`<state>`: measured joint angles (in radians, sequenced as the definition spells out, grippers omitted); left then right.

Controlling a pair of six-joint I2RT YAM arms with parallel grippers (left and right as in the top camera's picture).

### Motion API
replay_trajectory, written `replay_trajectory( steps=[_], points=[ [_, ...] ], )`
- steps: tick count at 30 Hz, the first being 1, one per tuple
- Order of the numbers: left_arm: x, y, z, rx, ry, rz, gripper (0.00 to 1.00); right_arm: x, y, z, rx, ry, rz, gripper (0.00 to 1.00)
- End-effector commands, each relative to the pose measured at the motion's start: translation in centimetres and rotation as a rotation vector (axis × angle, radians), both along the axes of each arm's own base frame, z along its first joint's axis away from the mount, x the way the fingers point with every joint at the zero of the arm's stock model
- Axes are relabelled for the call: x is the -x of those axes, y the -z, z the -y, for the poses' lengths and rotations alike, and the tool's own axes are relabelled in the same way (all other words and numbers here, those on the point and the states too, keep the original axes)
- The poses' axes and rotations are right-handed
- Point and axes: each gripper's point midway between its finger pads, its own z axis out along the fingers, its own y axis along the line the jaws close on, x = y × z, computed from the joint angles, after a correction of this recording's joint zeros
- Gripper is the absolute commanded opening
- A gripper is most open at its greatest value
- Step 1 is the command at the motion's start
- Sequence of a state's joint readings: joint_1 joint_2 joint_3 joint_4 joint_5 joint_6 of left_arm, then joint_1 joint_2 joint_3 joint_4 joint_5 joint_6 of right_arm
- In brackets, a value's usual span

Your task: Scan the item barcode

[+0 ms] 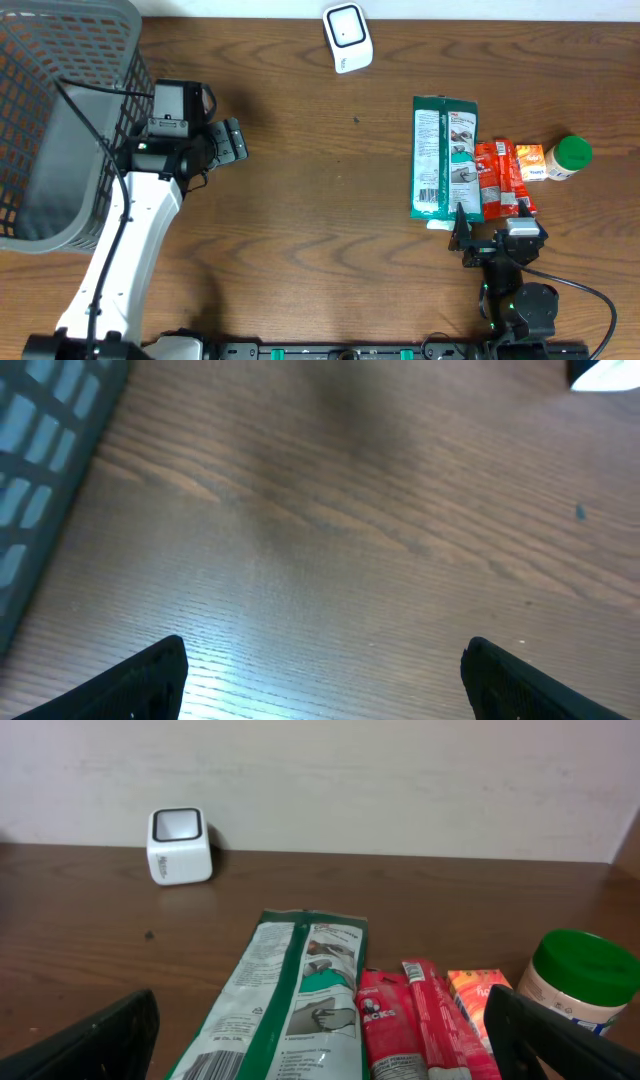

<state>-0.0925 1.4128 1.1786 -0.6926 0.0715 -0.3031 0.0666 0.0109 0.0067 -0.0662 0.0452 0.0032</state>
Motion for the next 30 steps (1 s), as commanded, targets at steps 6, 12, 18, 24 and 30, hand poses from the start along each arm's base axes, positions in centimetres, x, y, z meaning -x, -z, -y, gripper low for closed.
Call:
replay_trajectory(
  steps=[6,12,18,24,30],
  points=[
    [3.5,-10.7,-0.7,0.018,-0.011,0.325,0.88,0.0,0.0,0.3,0.012,0.016,0.001,0.99],
    [8.4,-17.8,-1.1,0.042,-0.013,0.575,0.88,0.0,0.0,0.3,0.012,0.016,0.001,0.99],
    [12.5,-21.7,-1.5,0.057,-0.014,0.739,0.88,0.0,0.0,0.3,0.012,0.016,0.001,0.99],
    [17.2,-23.7,-2.1,0.065,-0.023,0.86,0.88,0.0,0.0,0.3,0.012,0.016,0.001,0.99],
    [21.8,-23.3,-2.4,0.071,-0.023,0.936,0.88,0.0,0.0,0.3,0.012,0.016,0.001,0.99]
  ],
)
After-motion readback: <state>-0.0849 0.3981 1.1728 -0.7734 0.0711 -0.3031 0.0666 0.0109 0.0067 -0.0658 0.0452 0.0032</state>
